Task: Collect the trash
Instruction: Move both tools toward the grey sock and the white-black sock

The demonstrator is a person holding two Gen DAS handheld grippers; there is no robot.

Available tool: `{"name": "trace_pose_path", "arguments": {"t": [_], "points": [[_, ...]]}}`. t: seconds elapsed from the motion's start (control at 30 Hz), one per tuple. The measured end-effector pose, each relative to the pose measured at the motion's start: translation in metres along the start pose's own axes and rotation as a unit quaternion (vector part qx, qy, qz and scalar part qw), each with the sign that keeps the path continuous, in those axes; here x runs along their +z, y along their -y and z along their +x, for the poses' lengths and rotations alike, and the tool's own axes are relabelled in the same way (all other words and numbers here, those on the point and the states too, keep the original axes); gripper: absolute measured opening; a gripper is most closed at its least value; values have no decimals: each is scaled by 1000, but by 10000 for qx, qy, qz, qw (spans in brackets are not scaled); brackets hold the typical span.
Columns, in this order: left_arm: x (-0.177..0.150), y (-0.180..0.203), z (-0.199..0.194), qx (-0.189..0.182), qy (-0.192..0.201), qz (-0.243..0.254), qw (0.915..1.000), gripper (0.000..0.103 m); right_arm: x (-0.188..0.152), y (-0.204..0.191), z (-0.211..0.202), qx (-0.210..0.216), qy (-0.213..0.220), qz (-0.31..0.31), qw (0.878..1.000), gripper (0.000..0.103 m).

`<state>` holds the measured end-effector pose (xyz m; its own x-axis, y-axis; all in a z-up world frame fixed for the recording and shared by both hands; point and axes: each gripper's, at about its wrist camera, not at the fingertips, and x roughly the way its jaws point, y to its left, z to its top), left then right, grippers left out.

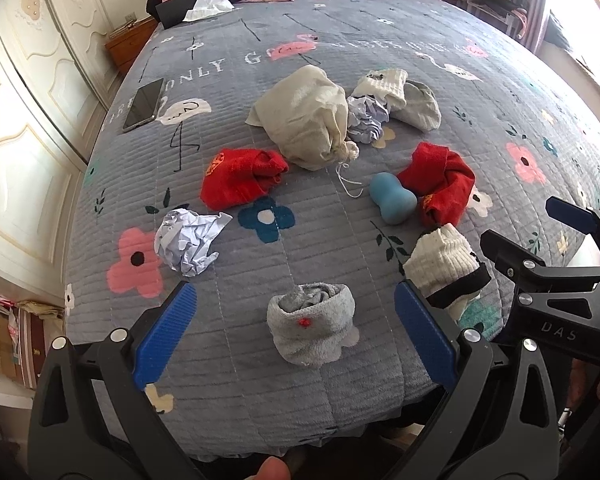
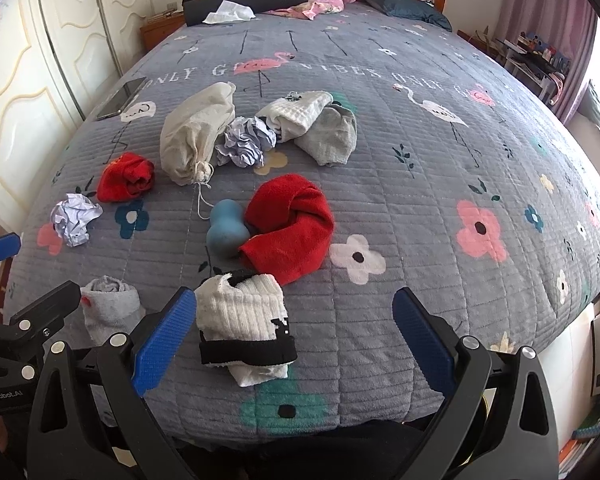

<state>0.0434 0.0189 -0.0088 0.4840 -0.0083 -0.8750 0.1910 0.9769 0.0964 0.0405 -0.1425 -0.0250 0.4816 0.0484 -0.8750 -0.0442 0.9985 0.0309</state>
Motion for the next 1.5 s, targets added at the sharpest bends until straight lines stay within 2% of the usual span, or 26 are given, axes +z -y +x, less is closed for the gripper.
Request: {"name": "trace_pose_path", "arguments": {"t": [0.7,0.9,1.5], "points": [[-4,-2,11,-118,-292,-13,9995,97,-5,-1,9,-117,-164,-138,9997,94],[-6,-3,20,-261,-494,-22,9984,97,-7,-1,10,-86,-210,-141,9996,94],[-9,-4,33,-294,-842,-43,9960,97,-12,-8,18,-58,-376,-310,9988,94]]}}
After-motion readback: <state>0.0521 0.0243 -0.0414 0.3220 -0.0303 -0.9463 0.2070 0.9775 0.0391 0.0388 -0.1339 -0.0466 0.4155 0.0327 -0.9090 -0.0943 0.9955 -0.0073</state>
